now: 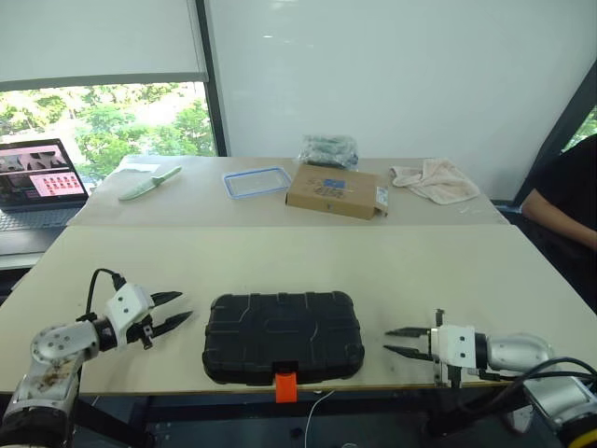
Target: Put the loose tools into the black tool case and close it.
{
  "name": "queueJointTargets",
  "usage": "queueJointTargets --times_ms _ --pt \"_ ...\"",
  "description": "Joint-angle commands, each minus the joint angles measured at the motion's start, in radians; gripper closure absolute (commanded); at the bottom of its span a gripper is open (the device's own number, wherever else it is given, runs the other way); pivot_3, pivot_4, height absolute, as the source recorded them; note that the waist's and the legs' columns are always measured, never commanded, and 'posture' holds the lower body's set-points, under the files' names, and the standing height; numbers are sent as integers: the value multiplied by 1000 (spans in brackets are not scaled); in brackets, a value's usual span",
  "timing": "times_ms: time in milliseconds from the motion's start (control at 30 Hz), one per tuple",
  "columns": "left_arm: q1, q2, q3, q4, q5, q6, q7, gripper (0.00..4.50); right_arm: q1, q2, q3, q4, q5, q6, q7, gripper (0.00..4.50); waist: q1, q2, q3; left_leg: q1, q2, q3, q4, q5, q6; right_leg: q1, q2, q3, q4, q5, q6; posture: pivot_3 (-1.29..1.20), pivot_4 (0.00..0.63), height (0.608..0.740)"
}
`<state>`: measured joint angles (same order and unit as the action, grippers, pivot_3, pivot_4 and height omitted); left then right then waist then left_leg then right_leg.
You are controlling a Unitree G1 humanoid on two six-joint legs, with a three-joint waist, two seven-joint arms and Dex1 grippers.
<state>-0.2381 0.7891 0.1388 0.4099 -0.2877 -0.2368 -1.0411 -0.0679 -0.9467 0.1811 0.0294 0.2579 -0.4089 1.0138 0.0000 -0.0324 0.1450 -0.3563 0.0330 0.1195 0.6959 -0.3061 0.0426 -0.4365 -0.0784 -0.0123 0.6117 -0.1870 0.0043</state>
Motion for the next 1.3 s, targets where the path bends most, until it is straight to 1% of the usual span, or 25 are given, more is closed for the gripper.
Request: queueJointTargets --times_ms 33,67,100,133,267,433,567,800,933,1067,1167,1233,1300 --pt "-90 -16 -20 -4 -8 79 -12 3565 79 -35 -13 -219 87 170 40 4500 2 0 0 0 0 0 0 0 0 0 0 0 0 0 0 0 150 740" --pt "-120 -25 -38 11 10 80 -19 4028 95 -31 -2 -265 82 207 36 4500 4 0 0 0 0 -1 0 0 0 0 0 0 0 0 0 0 150 740" --pt "-148 -34 -56 26 24 85 -25 4352 107 -25 12 -307 76 248 32 4500 6 0 0 0 0 -1 0 0 0 0 1 -1 0 0 0 0 150 740" --pt "-174 -43 -73 40 36 93 -32 4441 108 -13 28 -333 61 275 28 4500 6 0 0 0 0 -1 0 0 -1 0 1 0 0 0 0 0 150 740" --pt "-237 -57 -131 76 71 143 -72 4441 67 56 85 -371 -23 395 -11 4500 1 -3 0 -1 -1 0 1 0 -1 0 2 0 0 0 0 0 150 740" --pt "-251 -58 -179 96 89 177 -154 4441 -47 188 126 -353 -79 477 -62 4500 -3 -3 0 -4 -1 -1 2 0 -1 -3 2 0 0 0 0 0 150 740" --pt "-244 -68 -170 77 74 203 -171 4441 -132 264 118 -321 -110 518 -93 4500 -3 -4 1 -10 -1 -3 5 1 -1 -7 3 -1 2 0 0 0 150 740" --pt "-160 -85 -116 -22 38 267 -128 4441 -277 329 96 -139 -176 494 -133 4500 -3 -4 1 -13 -2 -4 9 0 0 -7 2 -2 1 1 2 0 150 740" --pt "-86 -108 -73 -131 -2 327 -72 4441 -359 345 86 19 -210 427 -132 4500 -5 -4 1 -13 -2 -4 9 0 0 -7 2 -2 1 1 2 0 150 740" --pt "-50 -126 -19 -220 -56 410 -13 4441 -379 324 60 84 -210 386 -103 4500 -1 -4 1 -13 -1 -4 9 0 0 -7 2 -3 1 1 2 0 150 740" --pt "-55 -120 37 -249 -114 456 4 4441 -341 283 26 31 -167 424 -53 4500 1 -3 1 -14 -2 -5 9 0 0 -7 1 -3 1 1 2 0 150 740" --pt "-90 -112 69 -255 -157 485 -5 4441 -285 246 16 -53 -124 469 -3 4500 4 -3 1 -14 -2 -5 9 0 0 -7 1 -3 1 1 2 0 150 740" --pt "-153 -99 73 -260 -191 511 -36 4441 -217 215 15 -148 -92 524 28 4500 9 -4 1 -15 -2 -7 9 0 0 -7 1 -4 0 1 2 0 150 740"
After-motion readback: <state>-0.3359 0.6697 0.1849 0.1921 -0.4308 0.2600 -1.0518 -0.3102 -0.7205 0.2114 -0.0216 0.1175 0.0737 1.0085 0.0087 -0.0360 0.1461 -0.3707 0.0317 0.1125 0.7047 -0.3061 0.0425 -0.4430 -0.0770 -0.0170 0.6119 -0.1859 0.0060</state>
